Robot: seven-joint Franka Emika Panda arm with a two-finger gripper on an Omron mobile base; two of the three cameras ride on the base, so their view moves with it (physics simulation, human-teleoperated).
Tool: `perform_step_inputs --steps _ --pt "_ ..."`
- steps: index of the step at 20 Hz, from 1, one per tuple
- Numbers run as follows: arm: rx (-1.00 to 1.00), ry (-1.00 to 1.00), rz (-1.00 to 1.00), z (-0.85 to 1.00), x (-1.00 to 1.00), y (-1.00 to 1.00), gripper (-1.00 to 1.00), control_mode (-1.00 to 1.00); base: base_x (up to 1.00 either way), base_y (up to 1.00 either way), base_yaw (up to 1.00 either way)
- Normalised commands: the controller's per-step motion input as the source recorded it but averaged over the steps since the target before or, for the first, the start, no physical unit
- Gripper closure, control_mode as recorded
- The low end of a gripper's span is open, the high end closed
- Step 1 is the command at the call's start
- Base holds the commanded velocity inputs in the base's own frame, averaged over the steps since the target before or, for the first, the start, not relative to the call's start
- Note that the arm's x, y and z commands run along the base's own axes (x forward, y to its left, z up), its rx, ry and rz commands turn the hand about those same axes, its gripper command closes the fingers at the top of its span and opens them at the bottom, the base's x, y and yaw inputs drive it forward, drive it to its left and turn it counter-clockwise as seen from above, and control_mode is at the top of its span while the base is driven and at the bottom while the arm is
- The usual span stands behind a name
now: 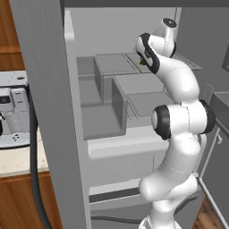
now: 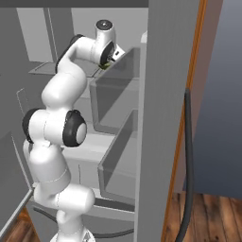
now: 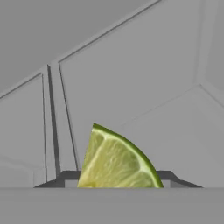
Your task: There is a bowl on the dining counter. Grab a lemon wedge from the fridge and place it in the bowl. Then get the liquor bottle and glass cup from the cabinet and place them next to the bowl.
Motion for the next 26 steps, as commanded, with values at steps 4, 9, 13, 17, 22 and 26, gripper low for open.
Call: perform_step_inputs --steps 4,9,13,17,22,26 --pt "0.00 -0.13 0.00 0.13 -0.95 0.00 1.00 -1.00 0.00 0.00 0.00" --pt "0.00 -0.12 0.00 0.27 -1.00 0.00 1.00 -1.00 0.00 0.00 0.00" --pt "-0.02 0.00 0.00 0.31 -1.00 0.00 1.00 -1.00 0.00 0.00 0.00" --pt "-0.10 0.00 0.00 0.15 -1.00 0.01 1.00 -1.00 0.00 0.00 0.00" --pt "-0.17 0.10 0.00 0.01 -1.00 0.12 1.00 -1.00 0.00 0.00 0.00" --pt "-0.19 0.13 0.00 0.00 -1.00 0.05 1.00 -1.00 0.00 0.00 0.00"
